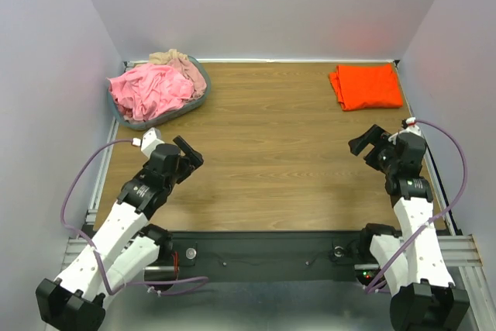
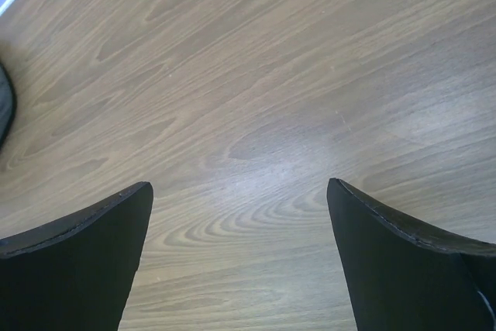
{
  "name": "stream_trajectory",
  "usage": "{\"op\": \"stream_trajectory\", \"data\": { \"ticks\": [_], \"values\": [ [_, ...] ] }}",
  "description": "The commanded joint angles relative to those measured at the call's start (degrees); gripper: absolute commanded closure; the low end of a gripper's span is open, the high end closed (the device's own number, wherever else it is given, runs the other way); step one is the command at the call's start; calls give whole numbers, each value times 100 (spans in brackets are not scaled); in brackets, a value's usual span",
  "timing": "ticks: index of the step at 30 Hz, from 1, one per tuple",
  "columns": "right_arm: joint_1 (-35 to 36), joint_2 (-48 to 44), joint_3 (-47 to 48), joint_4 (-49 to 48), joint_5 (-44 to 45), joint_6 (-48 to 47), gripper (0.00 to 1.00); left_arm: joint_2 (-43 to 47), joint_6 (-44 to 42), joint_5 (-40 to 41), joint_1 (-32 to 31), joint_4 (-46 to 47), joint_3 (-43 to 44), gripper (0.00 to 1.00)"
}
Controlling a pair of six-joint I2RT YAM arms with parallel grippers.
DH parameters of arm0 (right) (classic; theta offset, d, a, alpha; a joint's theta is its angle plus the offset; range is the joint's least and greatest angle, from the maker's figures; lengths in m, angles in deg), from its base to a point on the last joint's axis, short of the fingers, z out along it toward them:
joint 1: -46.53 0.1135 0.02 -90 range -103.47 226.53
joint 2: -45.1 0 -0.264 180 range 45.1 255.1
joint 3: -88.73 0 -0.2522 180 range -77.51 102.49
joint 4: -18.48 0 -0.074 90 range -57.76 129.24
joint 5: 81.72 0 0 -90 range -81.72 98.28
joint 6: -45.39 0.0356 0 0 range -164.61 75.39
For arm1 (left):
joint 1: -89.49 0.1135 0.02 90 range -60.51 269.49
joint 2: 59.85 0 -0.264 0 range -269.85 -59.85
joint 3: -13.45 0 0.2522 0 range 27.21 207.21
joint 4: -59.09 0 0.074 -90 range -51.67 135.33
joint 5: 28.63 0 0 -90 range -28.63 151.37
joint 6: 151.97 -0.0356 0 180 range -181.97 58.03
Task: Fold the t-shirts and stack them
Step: Grab the tshirt from the pile
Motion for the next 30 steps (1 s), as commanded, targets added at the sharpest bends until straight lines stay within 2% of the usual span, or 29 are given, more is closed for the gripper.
{"op": "stream_trajectory", "data": {
  "ticks": [1,5,11,15,19,22,25,30],
  "values": [
    [-15,-148,62,-124,-199,154,0,-548,-227,275,27,446,538,2],
    [-15,-34,194,-194,-323,312,0,-1516,-481,557,150,701,1267,2],
    [-15,491,273,-396,-279,558,0,-3184,-1210,48,1080,1176,2893,2],
    [-15,888,309,-572,-692,471,0,-4328,-1588,-23,1766,1185,4123,1],
    [-15,1117,291,-722,-641,392,0,-5855,-2063,-15,2232,879,5684,2],
    [-15,1231,239,-748,-491,330,0,-6552,-2160,545,2321,440,6426,2],
    [-15,1372,230,-792,-473,295,0,-7570,-2134,785,2487,1,7540,2],
    [-15,1513,186,-810,-429,233,0,-8478,-2090,592,2813,-186,8395,2]
  ]
}}
